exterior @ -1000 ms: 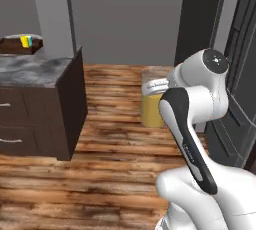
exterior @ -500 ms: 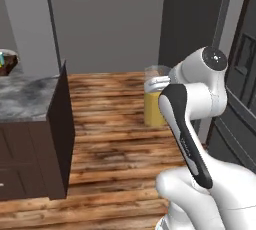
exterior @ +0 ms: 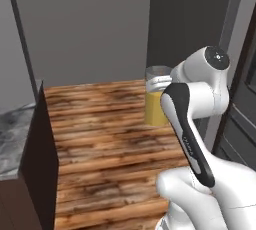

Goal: There is a tray on the dining counter. Grab the cup, mug, and pitcher and place them on the tray. The pitcher may be placed next to the tray if it cannot fit the tray.

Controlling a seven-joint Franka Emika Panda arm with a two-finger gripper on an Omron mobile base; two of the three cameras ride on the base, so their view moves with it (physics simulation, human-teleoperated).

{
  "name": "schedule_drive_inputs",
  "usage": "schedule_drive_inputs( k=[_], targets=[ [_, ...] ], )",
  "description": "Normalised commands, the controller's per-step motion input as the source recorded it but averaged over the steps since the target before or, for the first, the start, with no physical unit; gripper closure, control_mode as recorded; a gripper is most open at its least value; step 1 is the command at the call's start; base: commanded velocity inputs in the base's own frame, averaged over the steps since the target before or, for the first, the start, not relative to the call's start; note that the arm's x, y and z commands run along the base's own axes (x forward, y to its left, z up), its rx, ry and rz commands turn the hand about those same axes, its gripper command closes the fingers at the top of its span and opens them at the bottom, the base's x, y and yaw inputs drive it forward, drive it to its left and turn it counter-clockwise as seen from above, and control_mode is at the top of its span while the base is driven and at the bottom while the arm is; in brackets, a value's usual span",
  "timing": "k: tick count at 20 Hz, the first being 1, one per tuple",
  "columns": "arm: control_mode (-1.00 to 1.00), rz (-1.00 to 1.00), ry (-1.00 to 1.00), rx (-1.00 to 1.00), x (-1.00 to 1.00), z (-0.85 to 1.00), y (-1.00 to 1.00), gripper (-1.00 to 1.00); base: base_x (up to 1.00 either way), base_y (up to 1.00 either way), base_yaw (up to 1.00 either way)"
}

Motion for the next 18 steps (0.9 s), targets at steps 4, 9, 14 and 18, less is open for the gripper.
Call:
schedule_drive_inputs(
  k=[4,9,14,18],
  targets=[
    [1.0,0.0,0.0,0.0,0.0,0.0,0.0,1.0,1.0,0.01,-0.22],
    [1.0,0.0,0.0,0.0,0.0,0.0,0.0,1.0,1.0,0.06,-0.19],
    [1.0,0.0,0.0,0.0,0.0,0.0,0.0,1.0,1.0,0.16,-0.15],
    [1.0,0.0,0.0,0.0,0.0,0.0,0.0,1.0,1.0,0.18,-0.1]
  ],
)
